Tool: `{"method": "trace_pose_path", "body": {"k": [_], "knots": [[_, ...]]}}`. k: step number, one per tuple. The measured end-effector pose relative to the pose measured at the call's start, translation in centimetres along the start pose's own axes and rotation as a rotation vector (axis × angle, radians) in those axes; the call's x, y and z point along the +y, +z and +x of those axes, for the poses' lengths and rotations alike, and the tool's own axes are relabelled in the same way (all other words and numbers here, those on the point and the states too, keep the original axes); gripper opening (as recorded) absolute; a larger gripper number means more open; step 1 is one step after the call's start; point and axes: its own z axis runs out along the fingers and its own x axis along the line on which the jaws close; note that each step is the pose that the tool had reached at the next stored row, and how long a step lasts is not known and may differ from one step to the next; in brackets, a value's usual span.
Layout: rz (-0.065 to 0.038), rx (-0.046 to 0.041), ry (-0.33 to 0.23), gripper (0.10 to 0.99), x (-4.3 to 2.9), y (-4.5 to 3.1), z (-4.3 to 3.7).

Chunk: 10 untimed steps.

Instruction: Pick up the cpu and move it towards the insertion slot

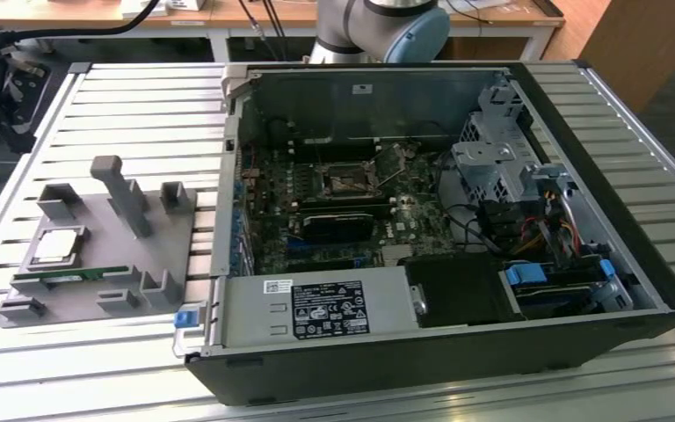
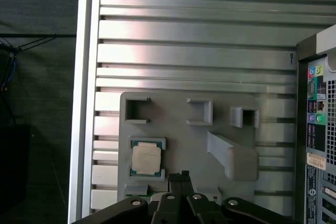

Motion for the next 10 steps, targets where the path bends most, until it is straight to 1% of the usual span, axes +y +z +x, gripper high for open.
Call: {"method": "trace_pose_path", "body": {"k": [10], "knots": [[0.000, 0.0000, 0.000, 0.106, 0.00, 0.13, 0.16]]}}
